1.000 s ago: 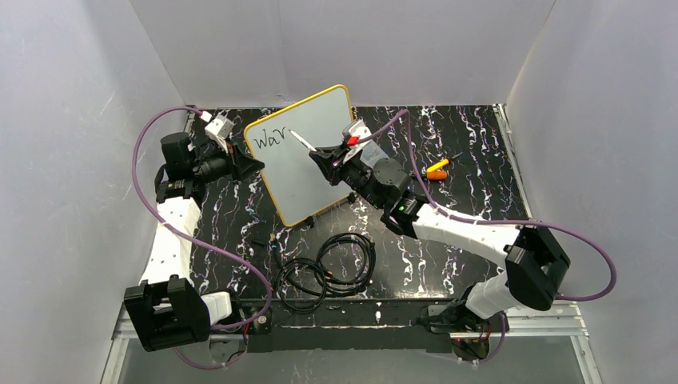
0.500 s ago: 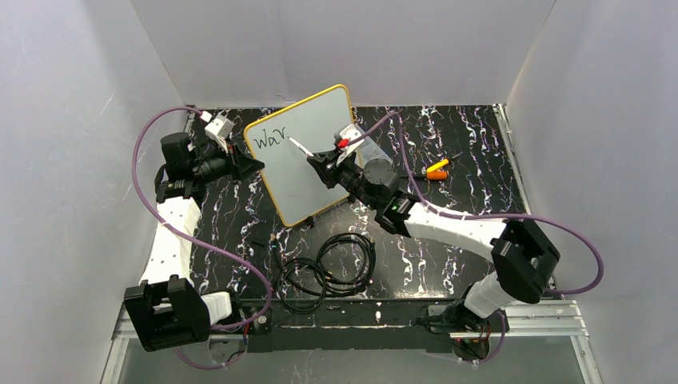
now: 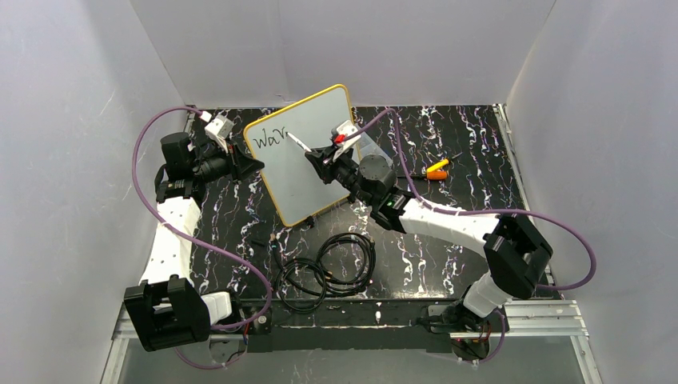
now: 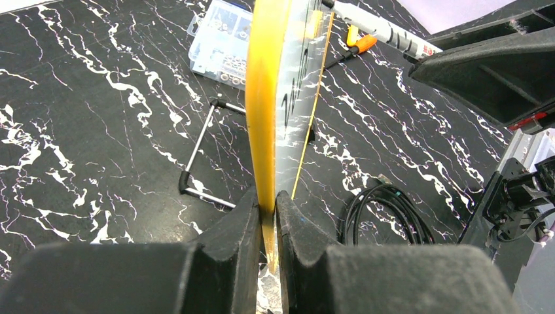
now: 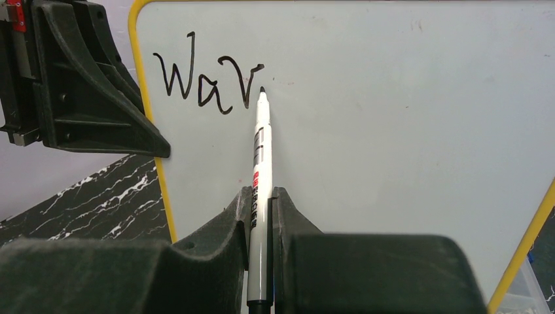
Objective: Write a sentence on the whiteboard
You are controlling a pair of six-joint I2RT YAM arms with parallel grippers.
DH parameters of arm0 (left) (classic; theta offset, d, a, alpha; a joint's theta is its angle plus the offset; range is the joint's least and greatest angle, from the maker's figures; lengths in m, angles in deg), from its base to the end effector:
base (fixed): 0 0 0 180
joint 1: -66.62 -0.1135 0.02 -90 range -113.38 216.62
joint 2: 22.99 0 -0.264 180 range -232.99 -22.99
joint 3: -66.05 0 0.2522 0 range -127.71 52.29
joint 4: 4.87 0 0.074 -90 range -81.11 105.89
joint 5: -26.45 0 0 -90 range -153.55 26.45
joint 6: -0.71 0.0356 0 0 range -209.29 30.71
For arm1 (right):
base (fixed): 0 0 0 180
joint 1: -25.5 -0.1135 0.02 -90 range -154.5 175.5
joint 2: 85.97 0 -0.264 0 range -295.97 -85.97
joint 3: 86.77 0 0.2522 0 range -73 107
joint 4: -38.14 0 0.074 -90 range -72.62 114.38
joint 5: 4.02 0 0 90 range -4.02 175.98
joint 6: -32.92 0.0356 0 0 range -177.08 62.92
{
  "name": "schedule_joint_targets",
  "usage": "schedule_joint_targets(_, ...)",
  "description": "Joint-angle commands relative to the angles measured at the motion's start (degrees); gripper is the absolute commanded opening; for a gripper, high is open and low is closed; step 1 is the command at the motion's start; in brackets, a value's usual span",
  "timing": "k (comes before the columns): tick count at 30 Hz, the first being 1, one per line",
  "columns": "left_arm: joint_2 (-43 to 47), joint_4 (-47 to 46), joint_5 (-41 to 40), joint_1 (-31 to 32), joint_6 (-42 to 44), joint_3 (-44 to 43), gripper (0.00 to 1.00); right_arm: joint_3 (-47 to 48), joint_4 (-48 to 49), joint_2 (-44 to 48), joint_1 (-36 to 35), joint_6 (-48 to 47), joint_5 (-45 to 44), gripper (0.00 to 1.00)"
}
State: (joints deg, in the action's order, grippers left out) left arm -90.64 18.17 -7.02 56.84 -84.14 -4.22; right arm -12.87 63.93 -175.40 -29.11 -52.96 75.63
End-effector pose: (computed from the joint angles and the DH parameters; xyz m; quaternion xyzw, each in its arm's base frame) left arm 0.2606 0.0148 0.3365 0.2408 0.7337 -0.3203 0.5488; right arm 0.2181 0.2960 0.3294 -0.2097 0.6070 0.3244 0.6945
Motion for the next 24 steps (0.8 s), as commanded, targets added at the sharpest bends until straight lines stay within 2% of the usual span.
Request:
schedule_joint_targets(1,0.51,4.26,0.95,0.45,0.67,0.23,0.00,3.13,3.25,-1.06,0.82,-0.70,-1.69,0.01)
schedule_joint_targets(24,0.47,4.34,1.12,0.45,0.67,0.17,0.00,-0.44,2.78,-1.00,1.00,0.69,-3.84,0.01)
